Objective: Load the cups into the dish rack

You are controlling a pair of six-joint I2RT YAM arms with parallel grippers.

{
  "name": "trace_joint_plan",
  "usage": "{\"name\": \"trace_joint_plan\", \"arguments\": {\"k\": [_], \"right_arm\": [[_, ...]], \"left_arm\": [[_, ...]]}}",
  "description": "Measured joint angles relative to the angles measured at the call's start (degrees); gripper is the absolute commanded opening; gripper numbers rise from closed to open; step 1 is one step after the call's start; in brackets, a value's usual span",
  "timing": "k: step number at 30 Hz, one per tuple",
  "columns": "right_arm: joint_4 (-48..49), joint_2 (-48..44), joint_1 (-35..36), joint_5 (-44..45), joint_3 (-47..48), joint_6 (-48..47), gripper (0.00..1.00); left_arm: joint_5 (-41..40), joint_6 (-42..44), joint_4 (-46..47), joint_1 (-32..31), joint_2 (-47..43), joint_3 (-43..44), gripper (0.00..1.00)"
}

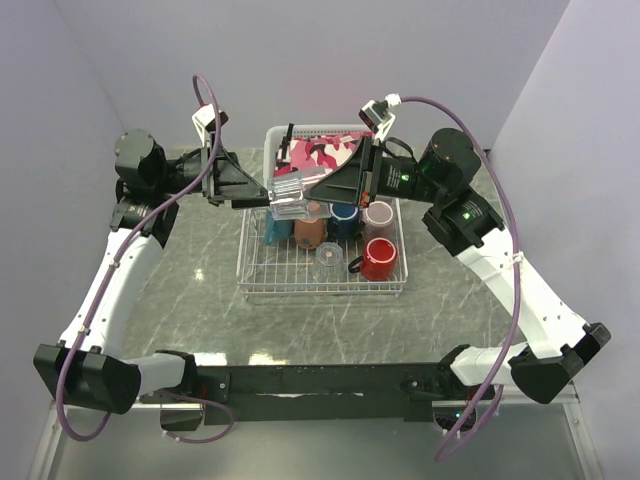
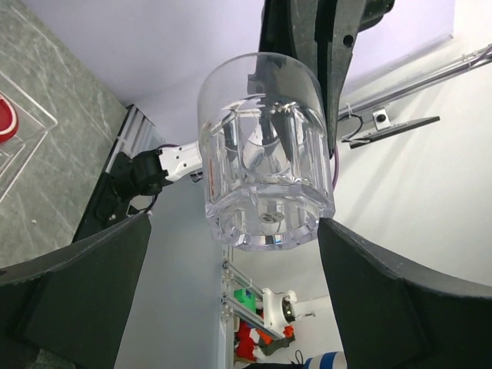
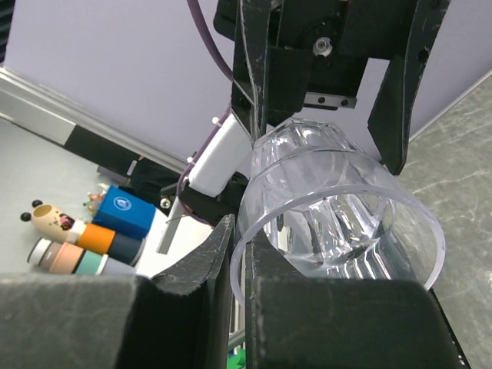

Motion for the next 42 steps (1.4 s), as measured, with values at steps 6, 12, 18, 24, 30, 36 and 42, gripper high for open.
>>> {"name": "trace_joint_plan", "arguments": {"k": [6,12,18,24,30,36,42], "right_arm": [[0.96,1.07,-0.39,-1.01,1.33,0.92,0.0],[3.5,1.05,-0.39,-1.57,0.7,1.7,0.0],[8.02,0.59,-0.37,-1.7,-2.69,3.21,0.0],[11.54,0.98,0.17,-1.07,-5.81,4.85,0.0],[14.8,1.03,-0.2,-1.55,-7.13,6.03,0.0],[17.64,3.63,-0.66,-2.43,-5.9,7.58,0.0],[18.71,7.5,-0.66,-1.9,-3.63,8.24,0.0]], "left_arm": [[0.24,-3.82,5.73,-0.33,0.0,-0.48,0.97],[0.63,-6.91,10.08,-0.61,0.0,-0.48,0.96],[1.07,-7.82,11.17,-0.83,0.0,-0.48,0.99],[1.05,-9.77,12.41,-2.47,0.39,-0.5,0.98],[0.98,-10.16,13.29,-2.69,0.46,-0.5,0.98],[0.0,-9.01,12.72,-3.28,1.09,-0.48,0.96],[-1.64,-3.23,4.94,-3.89,2.69,0.57,0.87]]}}
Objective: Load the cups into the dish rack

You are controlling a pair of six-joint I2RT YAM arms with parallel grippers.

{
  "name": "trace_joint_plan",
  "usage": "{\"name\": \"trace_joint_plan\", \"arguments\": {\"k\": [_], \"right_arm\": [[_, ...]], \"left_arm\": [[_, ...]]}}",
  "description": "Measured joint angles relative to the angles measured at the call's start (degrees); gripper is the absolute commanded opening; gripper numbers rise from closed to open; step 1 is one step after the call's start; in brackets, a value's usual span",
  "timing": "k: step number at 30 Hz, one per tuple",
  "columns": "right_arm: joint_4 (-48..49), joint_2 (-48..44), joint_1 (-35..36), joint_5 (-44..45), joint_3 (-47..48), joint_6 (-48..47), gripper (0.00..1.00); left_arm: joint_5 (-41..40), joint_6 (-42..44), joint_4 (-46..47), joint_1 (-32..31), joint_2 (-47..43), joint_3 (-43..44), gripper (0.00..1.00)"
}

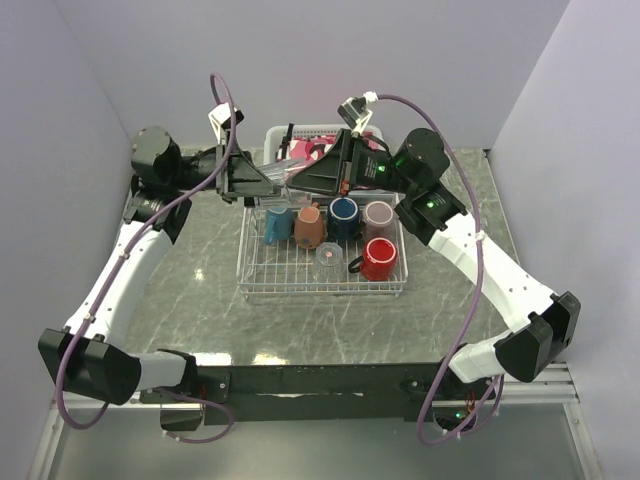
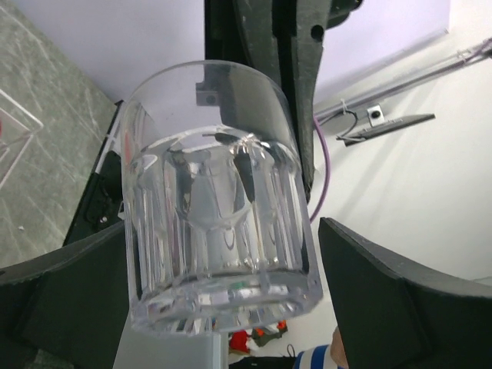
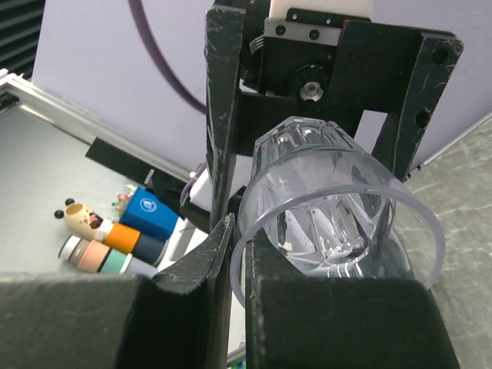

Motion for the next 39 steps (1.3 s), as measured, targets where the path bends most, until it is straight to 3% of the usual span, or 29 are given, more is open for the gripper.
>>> {"name": "trace_joint_plan", "arguments": {"k": [1,2,4,5,8,9,10,11,12,15,18,22,29,32,39], "right_arm": [[-0.17,0.2,0.02,0.17,0.0,-0.02,0.0],[-0.28,0.31,0.02,0.24,0.0,-0.02,0.0],[-0.33,0.31,0.0,0.37,0.0,-0.28,0.0],[-0.85,0.31,-0.02,0.42,-0.07,-1.33,0.0],[-1.33,0.31,-0.09,0.7,-0.09,-1.88,0.0],[-1.6,0.28,-0.11,0.76,-0.09,-2.21,0.02],[-1.92,0.28,-0.11,0.83,-0.09,-2.6,0.1],[-2.38,0.28,-0.11,0.94,-0.09,-3.02,0.21],[-2.89,0.26,-0.11,1.03,-0.09,-3.45,0.42],[-6.19,0.09,-0.11,1.22,-0.15,-4.09,0.54],[-8.48,-0.92,-0.68,1.14,-2.19,-4.42,0.61],[-13.29,-5.57,-3.56,1.81,-6.01,-6.12,0.62],[-27.12,-18.23,-9.49,2.14,-10.99,-12.0,0.62],[-32.28,-24.35,-12.22,2.99,-12.98,-14.08,0.61],[-41.79,-35.67,-16.04,5.22,-16.83,-16.68,0.54]], "left_arm": [[-0.48,1.33,-1.9,-0.22,0.2,0.35,0.79],[-1.07,2.75,-3.63,-0.37,0.28,0.46,0.59],[-1.95,4.33,-6.14,-0.48,0.28,0.5,0.37],[-2.47,5.27,-7.32,-0.55,0.28,0.74,0.18],[-2.95,8.11,-10.86,-0.48,0.55,1.77,0.01],[-2.95,9.01,-11.67,-0.48,0.66,2.12,0.01],[-2.97,9.84,-12.28,-0.44,0.76,2.32,0.01],[-2.97,10.27,-12.85,-0.33,0.83,2.43,0.01],[-2.89,11.19,-13.7,-0.22,0.92,2.54,0.01],[-3.85,15.3,-17.79,-0.02,1.29,3.85,0.01],[-6.1,27.02,-30.75,-0.02,3.08,10.97,0.01],[-12.02,46.34,-48.94,-0.07,5.7,21.73,0.01],[-20.96,70.69,-69.66,0.59,8.39,28.61,0.01],[-24.26,77.46,-74.53,0.31,10.1,28.35,0.01],[-37.75,87.76,-79.47,-3.1,13.42,17.9,0.01]]}}
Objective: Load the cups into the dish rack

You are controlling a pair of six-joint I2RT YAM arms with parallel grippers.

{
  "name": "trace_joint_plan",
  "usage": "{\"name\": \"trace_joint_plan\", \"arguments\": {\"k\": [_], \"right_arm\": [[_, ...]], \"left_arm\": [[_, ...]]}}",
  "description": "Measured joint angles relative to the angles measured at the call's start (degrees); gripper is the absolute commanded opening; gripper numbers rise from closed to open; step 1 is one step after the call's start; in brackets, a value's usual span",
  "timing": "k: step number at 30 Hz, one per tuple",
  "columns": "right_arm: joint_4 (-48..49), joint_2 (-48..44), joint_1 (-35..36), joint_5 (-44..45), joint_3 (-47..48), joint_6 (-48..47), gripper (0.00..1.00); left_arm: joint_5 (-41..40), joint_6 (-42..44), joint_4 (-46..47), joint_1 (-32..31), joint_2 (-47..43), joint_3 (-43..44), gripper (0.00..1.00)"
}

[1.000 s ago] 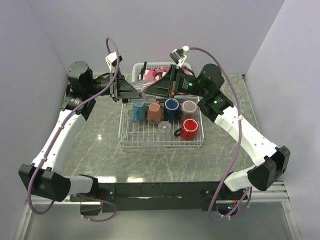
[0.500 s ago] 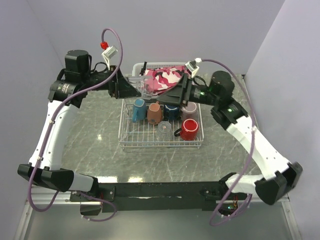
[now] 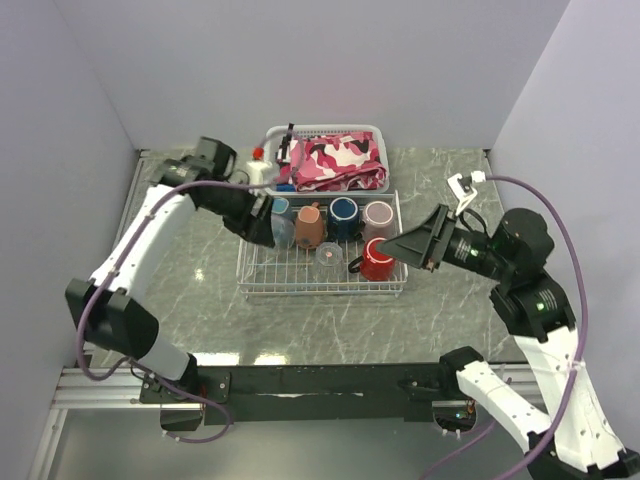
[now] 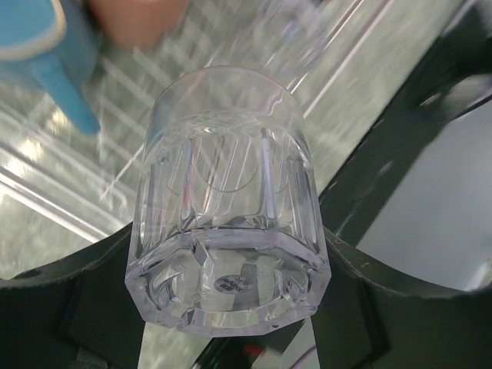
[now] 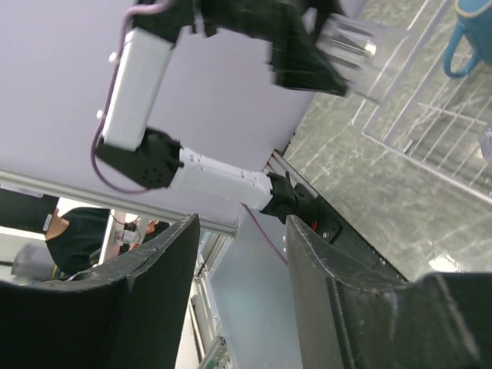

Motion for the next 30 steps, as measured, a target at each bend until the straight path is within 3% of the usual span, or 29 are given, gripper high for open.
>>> {"name": "trace_joint_plan", "arguments": {"k": [11,27,30], "right_arm": [[-4.44,-4.42,-0.35,2.1,-2.25,-0.09,0.51],[-6.03,-5.64,-0.35,2.97,-2.99,-0.26,0.51],[-6.54,-5.7,-0.35,3.28,-3.02,-0.57,0.51]], "left_arm": [[-20.33,2.84,3.98,-10.93,5.07,-10.78,0.01],[-34.36,-0.15,16.98,-19.1,7.98,-19.02,0.02],[-35.17,-0.61,17.92,-19.69,8.37,-18.69,0.37]]}}
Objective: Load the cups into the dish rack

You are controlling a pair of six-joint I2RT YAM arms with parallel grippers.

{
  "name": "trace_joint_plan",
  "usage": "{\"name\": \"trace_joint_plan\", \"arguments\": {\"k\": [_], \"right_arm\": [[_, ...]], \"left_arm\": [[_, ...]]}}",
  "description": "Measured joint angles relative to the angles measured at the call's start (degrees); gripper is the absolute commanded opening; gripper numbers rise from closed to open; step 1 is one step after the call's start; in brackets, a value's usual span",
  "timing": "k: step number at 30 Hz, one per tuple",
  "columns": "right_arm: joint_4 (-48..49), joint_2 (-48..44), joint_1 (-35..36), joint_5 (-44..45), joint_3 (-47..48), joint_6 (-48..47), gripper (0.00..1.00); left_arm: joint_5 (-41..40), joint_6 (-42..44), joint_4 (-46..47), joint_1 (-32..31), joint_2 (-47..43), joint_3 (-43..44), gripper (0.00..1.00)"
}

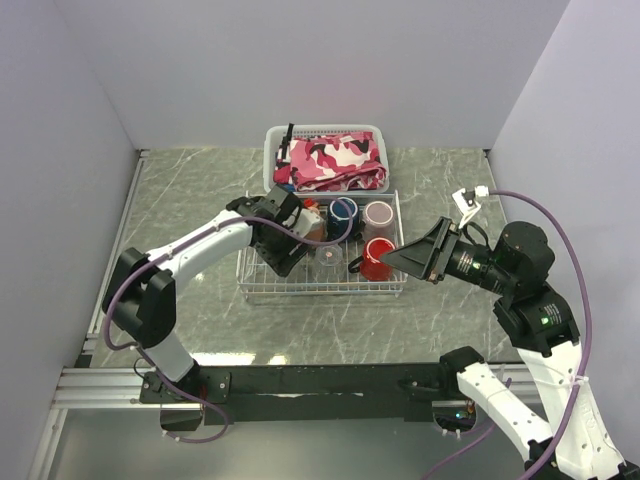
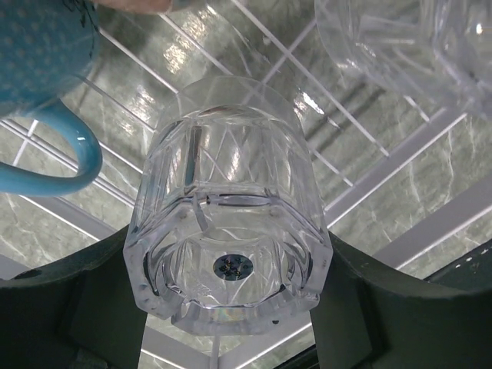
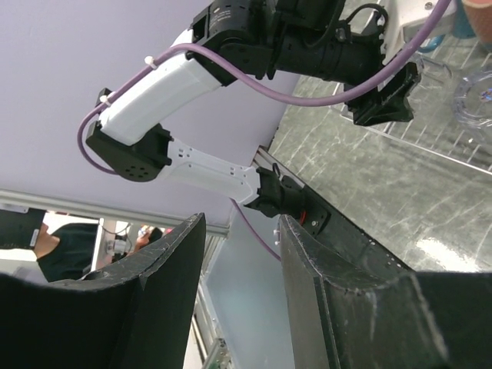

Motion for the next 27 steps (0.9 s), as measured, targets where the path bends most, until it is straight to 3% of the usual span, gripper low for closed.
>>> {"name": "trace_joint_plan", "arguments": {"k": [1,6,8,11,17,20,24,27], "right_arm": [[-0.2,-0.02,0.0,0.22,-0.02,-0.17,0.52],[-1.64,-0.11,0.0,0.81,-0.63,-1.18,0.54],[-2.67,0.02,-0.02,1.46,-0.63,-1.92,0.54],[-4.57,0.52,-0.02,2.25,-0.55,-3.43,0.57],[-9.92,5.2,-0.04,5.25,1.75,-7.08,0.61],[-13.27,7.78,-0.11,8.07,4.5,-9.11,0.71],[-18.12,12.61,-0.2,14.23,9.97,-12.28,1.0],[-21.38,16.39,-0.17,18.97,15.13,-14.78,1.0]], "left_arm": [[-0.2,-0.11,0.0,-0.09,0.15,0.22,0.62],[-1.42,-0.68,-0.46,-0.33,1.01,1.84,0.82],[-1.49,-0.72,-1.77,-0.31,1.01,2.73,0.84],[-1.2,-1.05,-4.28,-0.33,0.96,6.1,1.0],[2.16,-1.66,-8.04,-0.33,-1.95,13.22,0.96],[4.55,-2.08,-10.1,-0.33,-5.01,16.33,0.96],[5.81,-2.58,-10.03,-0.13,-10.19,20.63,0.96],[5.51,-3.45,-8.07,0.33,-14.62,23.26,0.96]]}}
